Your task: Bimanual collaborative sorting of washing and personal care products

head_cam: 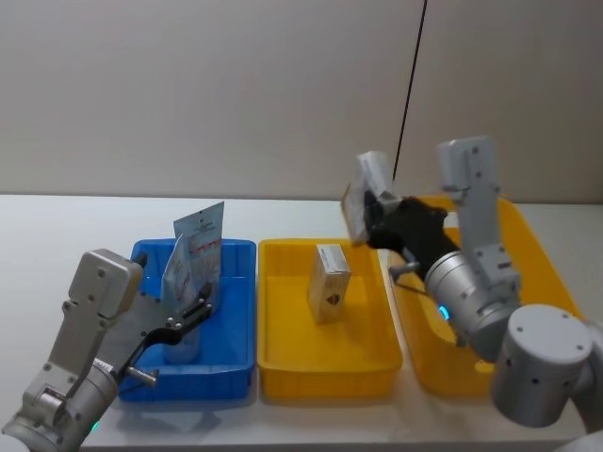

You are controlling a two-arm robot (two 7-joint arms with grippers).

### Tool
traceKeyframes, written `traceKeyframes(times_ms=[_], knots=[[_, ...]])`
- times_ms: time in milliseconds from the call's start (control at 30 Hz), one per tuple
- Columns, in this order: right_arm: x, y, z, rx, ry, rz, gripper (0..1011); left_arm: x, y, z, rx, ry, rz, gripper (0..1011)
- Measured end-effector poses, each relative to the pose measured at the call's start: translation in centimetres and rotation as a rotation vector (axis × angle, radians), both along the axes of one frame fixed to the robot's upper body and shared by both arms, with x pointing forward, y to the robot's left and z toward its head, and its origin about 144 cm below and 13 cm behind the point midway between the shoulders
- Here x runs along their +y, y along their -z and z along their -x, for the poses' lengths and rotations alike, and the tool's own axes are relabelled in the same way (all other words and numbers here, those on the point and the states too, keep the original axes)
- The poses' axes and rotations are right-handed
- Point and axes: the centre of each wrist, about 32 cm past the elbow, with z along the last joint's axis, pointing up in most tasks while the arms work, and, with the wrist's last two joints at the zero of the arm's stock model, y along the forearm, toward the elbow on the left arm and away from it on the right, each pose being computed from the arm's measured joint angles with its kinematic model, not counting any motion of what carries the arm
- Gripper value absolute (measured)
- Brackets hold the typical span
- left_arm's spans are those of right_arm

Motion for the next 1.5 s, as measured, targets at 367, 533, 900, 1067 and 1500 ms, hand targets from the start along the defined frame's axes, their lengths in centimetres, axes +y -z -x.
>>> traceKeyframes(times_ms=[367,533,900,1067,1500], knots=[[-2.6,-0.6,-1.1,-0.017,0.143,0.007,241,0.0,0.0,0.0,0.000,0.000,0.000,1001],[-3.9,0.0,-1.9,0.010,0.220,0.025,240,0.0,0.0,0.0,0.000,0.000,0.000,1002],[-6.1,2.1,-3.8,0.124,0.351,0.078,241,0.0,0.0,0.0,0.000,0.000,0.000,1001],[-6.9,3.1,-4.6,0.184,0.390,0.105,241,0.0,0.0,0.0,0.000,0.000,0.000,1001],[-7.9,4.5,-5.6,0.261,0.436,0.139,410,0.0,0.0,0.0,0.000,0.000,0.000,1001]])
